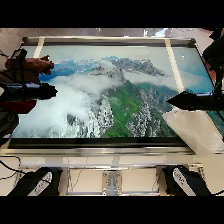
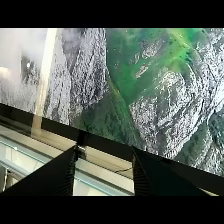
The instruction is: Fold the shirts.
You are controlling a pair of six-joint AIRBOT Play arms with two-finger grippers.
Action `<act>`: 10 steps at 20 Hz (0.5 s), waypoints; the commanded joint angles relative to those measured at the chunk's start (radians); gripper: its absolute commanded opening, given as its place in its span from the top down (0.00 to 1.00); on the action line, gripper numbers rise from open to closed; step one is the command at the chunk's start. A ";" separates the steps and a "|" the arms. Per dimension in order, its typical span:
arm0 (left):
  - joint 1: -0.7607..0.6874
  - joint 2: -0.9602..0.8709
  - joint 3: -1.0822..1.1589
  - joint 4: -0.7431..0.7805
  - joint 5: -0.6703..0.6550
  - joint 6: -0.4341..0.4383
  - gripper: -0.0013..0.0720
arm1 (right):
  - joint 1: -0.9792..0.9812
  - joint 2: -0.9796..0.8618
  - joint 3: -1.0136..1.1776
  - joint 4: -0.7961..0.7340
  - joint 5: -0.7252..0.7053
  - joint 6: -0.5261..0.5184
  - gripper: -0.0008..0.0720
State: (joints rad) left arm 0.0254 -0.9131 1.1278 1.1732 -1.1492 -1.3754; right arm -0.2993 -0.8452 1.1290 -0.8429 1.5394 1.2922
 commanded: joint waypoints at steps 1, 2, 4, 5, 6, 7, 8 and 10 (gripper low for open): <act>-0.001 0.000 0.000 0.000 0.000 0.000 0.97 | 0.001 0.001 0.000 0.000 0.057 0.000 0.48; -0.001 0.000 0.000 0.000 0.000 0.000 0.97 | 0.001 0.001 0.000 0.000 0.065 0.000 0.48; -0.001 0.000 0.000 0.000 0.000 0.000 0.97 | 0.001 0.001 0.000 0.000 0.068 0.000 0.48; -0.001 0.000 0.000 0.000 0.000 0.000 0.97 | 0.001 0.001 0.000 0.000 0.069 0.000 0.48; -0.001 0.000 0.000 0.000 0.000 0.000 0.97 | 0.001 0.001 0.000 0.000 0.069 0.000 0.48; -0.001 0.000 0.000 0.000 0.000 0.000 0.97 | 0.001 0.001 0.000 0.000 0.069 0.000 0.48; -0.001 0.000 0.000 0.000 0.000 0.000 0.97 | 0.001 0.001 0.000 0.000 0.069 0.000 0.48; -0.001 0.000 0.000 0.000 0.000 0.000 0.97 | 0.001 0.001 0.000 0.000 0.068 0.000 0.48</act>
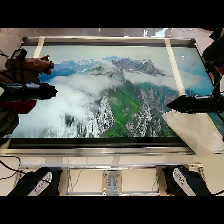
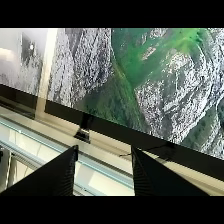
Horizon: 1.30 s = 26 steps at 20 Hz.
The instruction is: Fold the shirts.
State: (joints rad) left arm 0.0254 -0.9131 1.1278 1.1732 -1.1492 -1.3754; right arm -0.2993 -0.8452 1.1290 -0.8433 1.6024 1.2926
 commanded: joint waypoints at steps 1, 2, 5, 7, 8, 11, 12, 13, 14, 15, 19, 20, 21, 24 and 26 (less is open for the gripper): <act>-0.001 0.000 0.000 0.000 0.000 0.000 0.97 | 0.001 0.001 0.000 0.000 0.005 0.000 0.48; -0.001 0.000 0.000 0.000 0.000 0.000 0.97 | 0.001 0.001 0.000 0.000 0.006 0.000 0.48; -0.001 -0.001 0.000 0.000 0.000 0.000 0.97 | 0.001 0.001 0.000 0.000 0.004 -0.001 0.48; 0.001 -0.006 0.000 0.019 0.031 0.001 0.95 | 0.001 0.001 0.000 -0.003 -0.003 -0.001 0.48; 0.008 -0.007 0.000 0.081 0.071 0.000 0.84 | 0.001 0.001 0.000 -0.004 -0.006 -0.001 0.48; 0.063 -0.017 0.000 0.428 0.197 -0.108 0.21 | 0.001 0.001 0.000 -0.005 -0.006 -0.001 0.48; 0.100 -0.028 0.000 0.557 0.217 -0.193 0.21 | 0.001 0.001 0.000 -0.007 -0.008 -0.001 0.48; 0.144 -0.045 0.000 0.653 0.226 -0.265 0.21 | 0.001 0.001 0.000 -0.008 -0.016 -0.001 0.48; 0.200 -0.070 0.000 0.713 0.230 -0.325 0.21 | 0.001 0.001 0.000 -0.010 -0.037 -0.001 0.48; 0.259 -0.099 0.000 0.718 0.230 -0.364 0.21 | 0.001 0.001 0.000 -0.010 -0.066 -0.001 0.48; 0.460 -0.263 0.000 0.695 0.265 -0.563 0.21 | 0.001 0.000 0.000 -0.010 -0.224 0.013 0.48; 0.496 -0.307 0.000 0.690 0.294 -0.603 0.21 | 0.001 0.001 0.000 -0.010 -0.249 0.025 0.48; 0.523 -0.346 0.000 0.662 0.328 -0.628 0.21 | 0.001 0.000 0.000 -0.010 -0.261 0.033 0.48; 0.580 -0.455 0.000 0.476 0.480 -0.641 0.20 | 0.001 0.001 0.000 -0.009 -0.259 0.038 0.48; 0.583 -0.510 0.000 0.395 0.590 -0.640 0.20 | 0.001 0.000 0.000 -0.009 -0.259 0.060 0.48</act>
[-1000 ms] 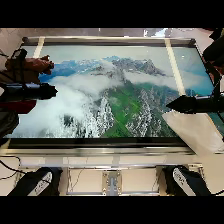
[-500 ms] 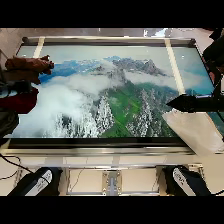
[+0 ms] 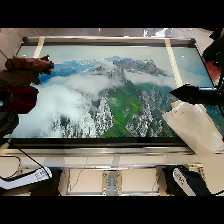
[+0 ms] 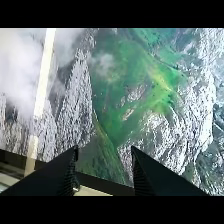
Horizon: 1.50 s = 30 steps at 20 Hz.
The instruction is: Fold the shirts.
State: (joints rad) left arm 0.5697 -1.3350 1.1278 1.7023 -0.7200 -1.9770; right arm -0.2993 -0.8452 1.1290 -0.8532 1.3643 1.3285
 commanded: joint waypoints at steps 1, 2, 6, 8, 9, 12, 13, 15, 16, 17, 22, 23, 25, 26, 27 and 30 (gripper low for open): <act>0.036 -0.113 0.002 -0.137 0.199 -0.039 0.20 | 0.001 0.000 0.000 0.002 -0.021 0.024 0.48; 0.037 -0.136 0.002 -0.138 0.233 -0.040 0.20 | 0.001 0.000 0.000 0.003 -0.021 0.024 0.48; 0.050 -0.205 0.002 -0.145 0.303 -0.089 0.20 | 0.001 0.000 0.000 0.005 -0.023 0.024 0.48; 0.052 -0.236 0.003 -0.145 0.319 -0.088 0.20 | 0.001 0.000 0.000 0.005 -0.022 0.024 0.48; 0.052 -0.250 0.003 -0.145 0.338 -0.089 0.21 | 0.001 0.000 0.000 0.005 -0.023 0.025 0.48; 0.052 -0.271 0.003 -0.145 0.425 -0.088 0.52 | 0.001 0.001 0.000 0.008 -0.023 0.026 0.48; 0.052 -0.271 0.003 -0.145 0.452 -0.088 0.85 | 0.001 0.000 0.000 0.008 -0.023 0.032 0.48; 0.050 -0.262 0.006 -0.145 0.473 -0.088 0.97 | 0.001 0.000 0.000 0.008 -0.023 0.032 0.48; 0.048 -0.248 0.010 -0.145 0.470 -0.088 0.97 | 0.001 0.000 0.000 0.008 -0.023 0.032 0.48; 0.043 -0.224 0.010 -0.145 0.465 -0.088 0.97 | 0.001 0.000 0.000 0.008 -0.023 0.032 0.48; -0.034 0.045 0.010 -0.144 0.386 -0.087 0.97 | 0.001 0.002 0.004 0.018 -0.022 0.032 0.48; -0.061 0.108 0.010 -0.144 0.354 -0.085 0.97 | 0.001 0.001 0.009 0.017 -0.015 0.032 0.48; -0.128 0.237 0.010 -0.145 0.262 -0.079 0.97 | 0.001 0.001 0.040 0.016 0.019 0.032 0.48; -0.168 0.294 0.010 -0.145 0.212 -0.079 0.97 | 0.001 0.001 0.069 0.009 0.052 0.031 0.48; -0.217 0.348 0.010 -0.145 0.143 -0.079 0.97 | 0.000 0.001 0.102 0.003 0.087 0.031 0.48; -0.407 0.452 0.009 -0.145 -0.059 -0.076 0.97 | 0.000 0.001 0.240 -0.040 0.192 0.019 0.48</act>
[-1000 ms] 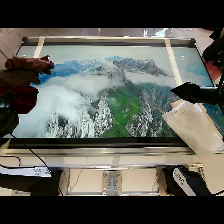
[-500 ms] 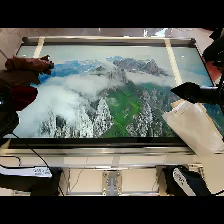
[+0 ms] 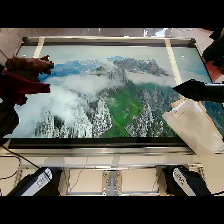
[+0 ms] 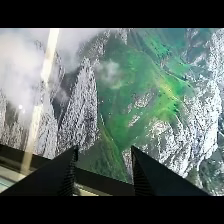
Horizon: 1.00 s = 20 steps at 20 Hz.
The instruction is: Fold the shirts.
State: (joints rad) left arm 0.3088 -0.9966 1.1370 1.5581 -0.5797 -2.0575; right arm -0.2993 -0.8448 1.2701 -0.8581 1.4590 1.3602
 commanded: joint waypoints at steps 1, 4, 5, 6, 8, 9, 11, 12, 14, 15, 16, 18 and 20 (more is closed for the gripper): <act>-0.220 0.126 -0.001 0.000 -0.250 0.004 0.97 | 0.000 0.001 0.147 -0.056 0.120 -0.019 0.48; -0.483 0.109 -0.004 -0.001 -0.321 0.004 0.97 | 0.000 0.001 0.284 -0.138 0.142 -0.019 0.48; -0.573 0.090 -0.004 0.000 -0.318 0.004 0.97 | 0.000 0.001 0.320 -0.164 0.141 -0.020 0.48; -0.667 0.064 -0.004 0.000 -0.308 0.004 0.97 | 0.000 0.001 0.348 -0.184 0.140 -0.020 0.48; -0.833 -0.008 -0.004 0.001 -0.273 0.004 0.97 | 0.000 0.001 0.379 -0.210 0.138 -0.020 0.48; -0.897 -0.050 -0.004 0.002 -0.248 0.004 0.97 | 0.000 0.001 0.379 -0.221 0.139 -0.020 0.48; -0.989 -0.146 -0.003 0.029 -0.172 0.004 0.95 | 0.000 -0.001 0.378 -0.243 0.139 -0.019 0.48; -1.010 -0.186 -0.003 0.047 -0.121 0.003 0.73 | 0.000 -0.001 0.378 -0.256 0.139 -0.019 0.48; -0.998 -0.212 0.000 0.061 -0.036 0.003 0.09 | 0.000 -0.001 0.378 -0.280 0.140 -0.019 0.48; -0.972 -0.202 0.001 0.091 -0.008 0.003 0.07 | 0.000 -0.001 0.378 -0.284 0.140 -0.019 0.48; -0.930 -0.183 0.001 0.142 0.005 0.003 0.07 | 0.000 -0.001 0.378 -0.283 0.140 -0.019 0.48; -0.810 -0.140 0.001 0.227 -0.023 -0.025 0.07 | 0.000 -0.001 0.365 -0.272 0.141 -0.018 0.48; -0.649 -0.122 0.000 0.229 -0.119 -0.096 0.07 | 0.001 -0.001 0.302 -0.248 0.141 -0.018 0.48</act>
State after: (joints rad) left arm -0.4911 -1.1400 1.1374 1.7218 -0.6373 -2.0830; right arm -0.2993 -0.8448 1.6161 -1.1221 1.5982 1.3403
